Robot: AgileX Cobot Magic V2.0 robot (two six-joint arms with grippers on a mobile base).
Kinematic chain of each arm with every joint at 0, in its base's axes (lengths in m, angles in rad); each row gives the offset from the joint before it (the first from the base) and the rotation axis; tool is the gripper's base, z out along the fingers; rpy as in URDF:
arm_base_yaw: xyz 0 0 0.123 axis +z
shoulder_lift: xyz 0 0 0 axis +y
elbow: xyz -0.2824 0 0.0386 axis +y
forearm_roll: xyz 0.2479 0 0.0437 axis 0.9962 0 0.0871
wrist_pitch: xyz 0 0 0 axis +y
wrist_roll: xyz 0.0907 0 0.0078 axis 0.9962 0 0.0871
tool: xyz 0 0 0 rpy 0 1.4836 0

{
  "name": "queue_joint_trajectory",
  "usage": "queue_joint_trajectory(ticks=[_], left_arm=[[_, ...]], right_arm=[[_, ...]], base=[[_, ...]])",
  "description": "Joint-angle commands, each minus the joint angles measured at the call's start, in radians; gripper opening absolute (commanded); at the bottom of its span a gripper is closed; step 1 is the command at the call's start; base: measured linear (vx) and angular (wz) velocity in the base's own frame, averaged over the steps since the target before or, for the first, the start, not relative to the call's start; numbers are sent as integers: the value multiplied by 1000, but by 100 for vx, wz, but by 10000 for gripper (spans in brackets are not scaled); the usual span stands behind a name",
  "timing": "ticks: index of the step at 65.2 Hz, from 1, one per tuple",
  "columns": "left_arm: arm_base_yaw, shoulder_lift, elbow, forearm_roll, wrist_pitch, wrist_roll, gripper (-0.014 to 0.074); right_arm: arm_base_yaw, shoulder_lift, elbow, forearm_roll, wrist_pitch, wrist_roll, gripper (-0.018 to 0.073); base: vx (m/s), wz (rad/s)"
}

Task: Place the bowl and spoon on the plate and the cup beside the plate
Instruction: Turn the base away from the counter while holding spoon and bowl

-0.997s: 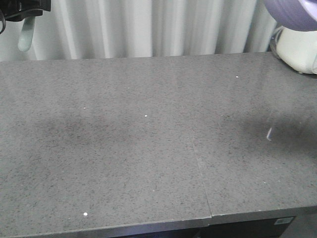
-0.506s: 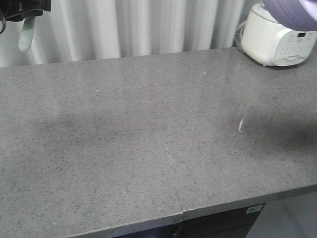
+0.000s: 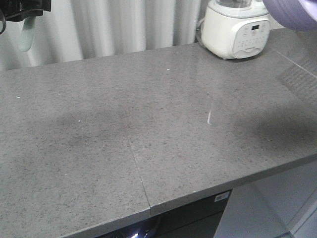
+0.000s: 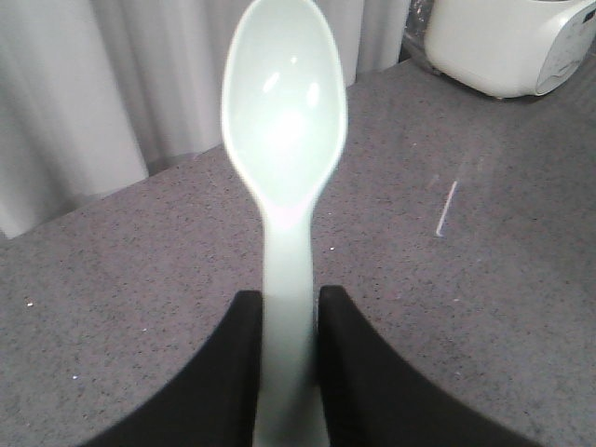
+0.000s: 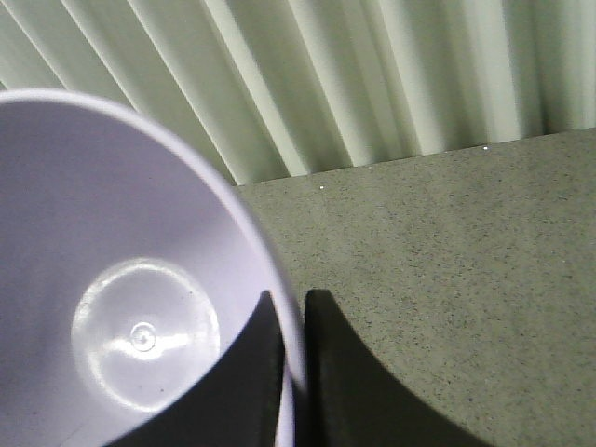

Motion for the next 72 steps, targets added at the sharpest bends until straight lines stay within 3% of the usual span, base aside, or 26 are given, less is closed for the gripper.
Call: queue_joint_trajectory(ticks=[1, 72], left_arm=[[-2, -34, -26, -10, -65, -5, -8], [-2, -34, -26, -10, -65, -5, -8]], right_arm=[[-5, -33, -30, 76, 40, -10, -6], [-5, -33, -30, 76, 40, -10, -6]], base=[[-1, -23], [-2, -25]])
